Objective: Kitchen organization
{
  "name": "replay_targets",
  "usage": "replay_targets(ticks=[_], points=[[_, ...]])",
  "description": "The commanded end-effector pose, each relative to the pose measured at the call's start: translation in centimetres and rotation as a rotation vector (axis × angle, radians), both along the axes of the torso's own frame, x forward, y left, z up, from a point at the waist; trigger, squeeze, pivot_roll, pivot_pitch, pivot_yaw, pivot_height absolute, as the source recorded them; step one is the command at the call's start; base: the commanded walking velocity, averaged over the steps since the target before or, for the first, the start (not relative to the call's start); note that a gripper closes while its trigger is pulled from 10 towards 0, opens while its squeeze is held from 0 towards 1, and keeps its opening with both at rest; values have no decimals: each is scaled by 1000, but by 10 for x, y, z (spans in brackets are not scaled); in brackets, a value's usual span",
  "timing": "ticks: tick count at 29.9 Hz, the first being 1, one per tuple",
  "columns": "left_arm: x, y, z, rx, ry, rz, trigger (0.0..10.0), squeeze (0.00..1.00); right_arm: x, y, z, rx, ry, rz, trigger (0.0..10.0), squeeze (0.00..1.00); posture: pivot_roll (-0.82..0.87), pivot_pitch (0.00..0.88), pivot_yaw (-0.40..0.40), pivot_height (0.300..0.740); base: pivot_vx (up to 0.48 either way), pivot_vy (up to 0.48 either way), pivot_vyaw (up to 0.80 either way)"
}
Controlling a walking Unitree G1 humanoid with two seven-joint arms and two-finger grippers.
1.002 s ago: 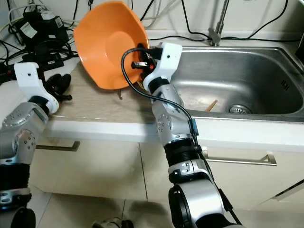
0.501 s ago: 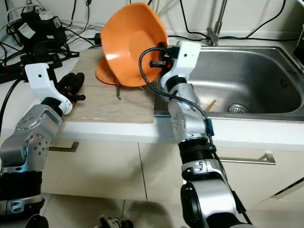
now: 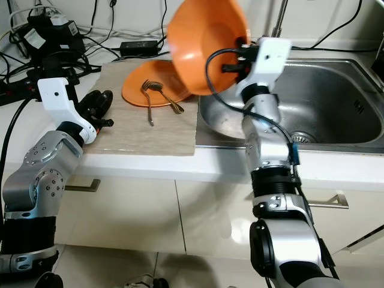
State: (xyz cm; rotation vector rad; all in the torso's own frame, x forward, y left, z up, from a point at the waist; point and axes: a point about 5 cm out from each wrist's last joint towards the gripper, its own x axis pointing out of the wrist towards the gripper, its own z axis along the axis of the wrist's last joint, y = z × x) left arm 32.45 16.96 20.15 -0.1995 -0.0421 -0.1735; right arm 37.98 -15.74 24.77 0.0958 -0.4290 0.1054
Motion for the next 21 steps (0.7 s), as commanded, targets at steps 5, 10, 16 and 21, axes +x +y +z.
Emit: replay_targets(ticks=[5,10,16,21], points=[[1,1,7,-4,-11,-1,10000,0,5,-34,6,-55,-17,-135,0,0,2,0,101,740,0,0,0],[1,2,7,-12,-6,0,10000,0,6,-53,-8,-78,36,-207,0,0,5,0,106,740,0,0,0],[2,5,8,-13,-5,1,10000,0,5,-72,-34,-110,133,-296,0,0,9,0,110,740,0,0,0],[2,6,8,-11,-3,-1,10000,0,7,-80,-62,-35,325,-353,0,0,9,0,112,740,0,0,0]])
